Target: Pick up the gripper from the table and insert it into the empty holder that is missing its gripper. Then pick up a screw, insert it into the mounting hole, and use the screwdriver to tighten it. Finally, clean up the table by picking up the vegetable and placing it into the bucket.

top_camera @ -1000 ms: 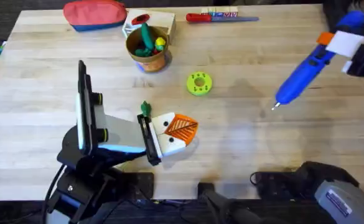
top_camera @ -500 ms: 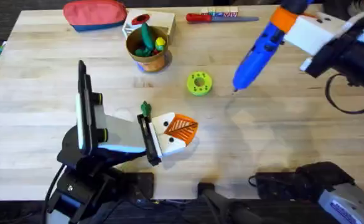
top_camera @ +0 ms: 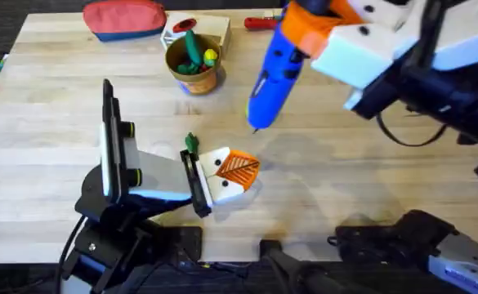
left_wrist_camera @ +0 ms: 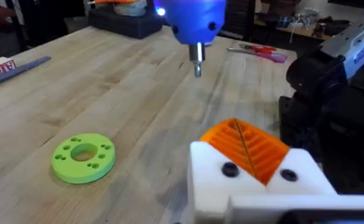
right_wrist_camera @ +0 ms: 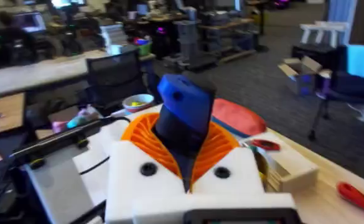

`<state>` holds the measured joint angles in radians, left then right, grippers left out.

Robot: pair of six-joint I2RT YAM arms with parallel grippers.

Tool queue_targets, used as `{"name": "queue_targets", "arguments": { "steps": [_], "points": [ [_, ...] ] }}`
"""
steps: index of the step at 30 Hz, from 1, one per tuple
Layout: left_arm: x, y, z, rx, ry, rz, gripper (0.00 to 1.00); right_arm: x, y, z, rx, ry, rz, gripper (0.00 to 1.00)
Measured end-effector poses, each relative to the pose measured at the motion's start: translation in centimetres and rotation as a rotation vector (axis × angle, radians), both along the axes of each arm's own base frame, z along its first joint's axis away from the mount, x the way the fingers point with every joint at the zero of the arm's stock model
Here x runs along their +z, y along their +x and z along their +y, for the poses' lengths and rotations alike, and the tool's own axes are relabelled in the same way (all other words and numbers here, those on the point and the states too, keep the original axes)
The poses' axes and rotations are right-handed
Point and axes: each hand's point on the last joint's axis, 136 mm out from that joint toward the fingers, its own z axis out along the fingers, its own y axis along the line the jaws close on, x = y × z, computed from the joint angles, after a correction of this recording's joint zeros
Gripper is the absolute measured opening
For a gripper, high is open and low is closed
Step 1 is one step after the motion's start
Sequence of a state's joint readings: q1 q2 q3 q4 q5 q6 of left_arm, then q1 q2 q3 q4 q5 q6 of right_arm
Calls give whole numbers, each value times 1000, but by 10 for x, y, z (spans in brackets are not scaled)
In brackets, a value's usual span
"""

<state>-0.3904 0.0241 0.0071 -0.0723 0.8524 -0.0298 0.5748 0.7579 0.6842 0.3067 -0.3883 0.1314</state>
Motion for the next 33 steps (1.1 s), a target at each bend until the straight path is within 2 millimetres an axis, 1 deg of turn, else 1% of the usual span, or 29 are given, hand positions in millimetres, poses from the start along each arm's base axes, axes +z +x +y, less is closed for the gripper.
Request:
{"name": "queue_targets", "arguments": {
  "steps": [4, 9, 10, 18, 23, 29, 33],
  "points": [
    [0, 0, 0, 0, 0, 0, 14, 3, -13, 23, 79, -2, -45, 7],
    [0, 1, 0, 4, 0, 0, 14, 2, -24, 37, 133, -5, -65, 7],
    [0, 1, 0, 8, 1, 0, 14, 5, -30, 41, 152, -2, -84, 7],
    [0, 2, 1, 10, 1, -1, 14, 10, -42, 55, 201, 3, -159, 7],
    [0, 2, 1, 10, 1, 0, 14, 4, -51, 59, 227, 40, -207, 7],
    [0, 2, 1, 11, 1, 0, 14, -12, -51, 59, 228, 33, -203, 7],
    [0, 2, 1, 11, 1, 0, 14, -11, -51, 59, 227, 37, -207, 7]
  ]
}}
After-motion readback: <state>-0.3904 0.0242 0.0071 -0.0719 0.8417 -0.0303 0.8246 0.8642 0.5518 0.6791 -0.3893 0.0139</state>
